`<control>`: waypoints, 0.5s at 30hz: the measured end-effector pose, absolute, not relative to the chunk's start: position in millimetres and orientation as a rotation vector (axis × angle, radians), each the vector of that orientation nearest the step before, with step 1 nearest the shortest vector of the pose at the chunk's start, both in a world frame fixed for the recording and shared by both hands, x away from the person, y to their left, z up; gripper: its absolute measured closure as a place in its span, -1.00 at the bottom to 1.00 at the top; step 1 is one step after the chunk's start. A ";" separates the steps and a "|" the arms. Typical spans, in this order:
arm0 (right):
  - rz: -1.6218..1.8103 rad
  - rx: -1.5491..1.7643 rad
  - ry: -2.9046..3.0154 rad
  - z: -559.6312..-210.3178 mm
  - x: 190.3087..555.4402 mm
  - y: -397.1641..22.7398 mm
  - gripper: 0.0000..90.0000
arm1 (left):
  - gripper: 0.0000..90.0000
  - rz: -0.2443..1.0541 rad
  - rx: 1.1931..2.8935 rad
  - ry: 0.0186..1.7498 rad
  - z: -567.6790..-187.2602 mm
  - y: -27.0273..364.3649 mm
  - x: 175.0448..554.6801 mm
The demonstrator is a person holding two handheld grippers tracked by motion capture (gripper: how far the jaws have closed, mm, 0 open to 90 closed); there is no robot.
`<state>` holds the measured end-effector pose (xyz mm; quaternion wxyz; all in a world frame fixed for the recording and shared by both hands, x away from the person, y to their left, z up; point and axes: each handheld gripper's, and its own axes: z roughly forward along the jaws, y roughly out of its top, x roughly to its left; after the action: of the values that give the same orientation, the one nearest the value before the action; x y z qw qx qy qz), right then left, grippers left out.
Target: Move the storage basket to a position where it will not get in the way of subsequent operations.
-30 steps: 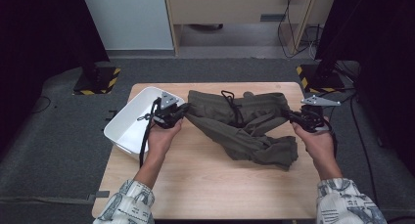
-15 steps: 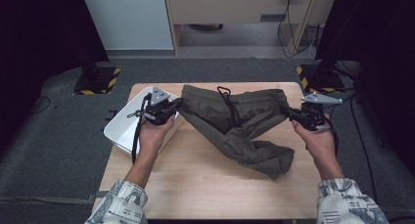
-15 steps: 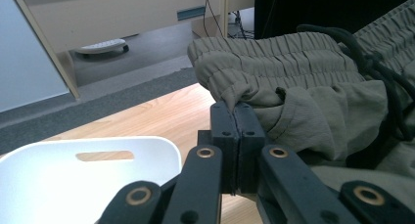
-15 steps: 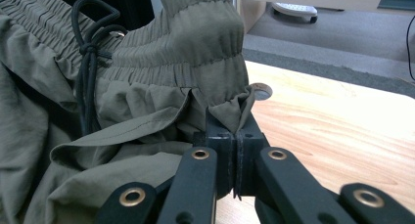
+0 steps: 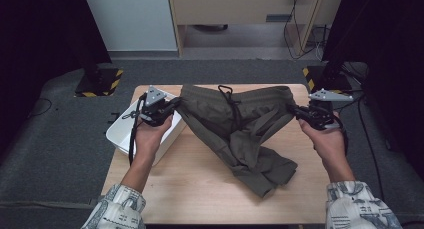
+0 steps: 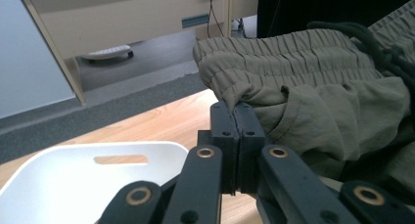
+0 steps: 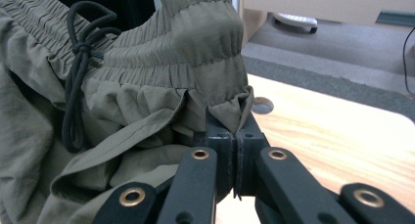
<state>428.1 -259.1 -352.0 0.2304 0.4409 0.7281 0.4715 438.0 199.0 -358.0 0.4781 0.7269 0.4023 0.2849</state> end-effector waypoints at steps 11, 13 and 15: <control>1.283 1.140 1.962 -294.5 416.2 -266.0 0.96 | 0.97 0.712 1.748 0.926 -323.2 190.5 435.6; 1.282 1.127 1.949 -284.3 415.4 -269.2 0.96 | 0.96 0.706 1.763 0.914 -318.1 185.2 439.4; 1.282 1.139 1.942 -283.9 420.4 -275.7 0.95 | 0.96 0.700 1.778 0.911 -317.9 180.0 445.2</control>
<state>420.4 -275.7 -283.9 0.2721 0.4230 0.7212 0.4763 445.2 180.0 -317.9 0.4900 0.7322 0.3752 0.2882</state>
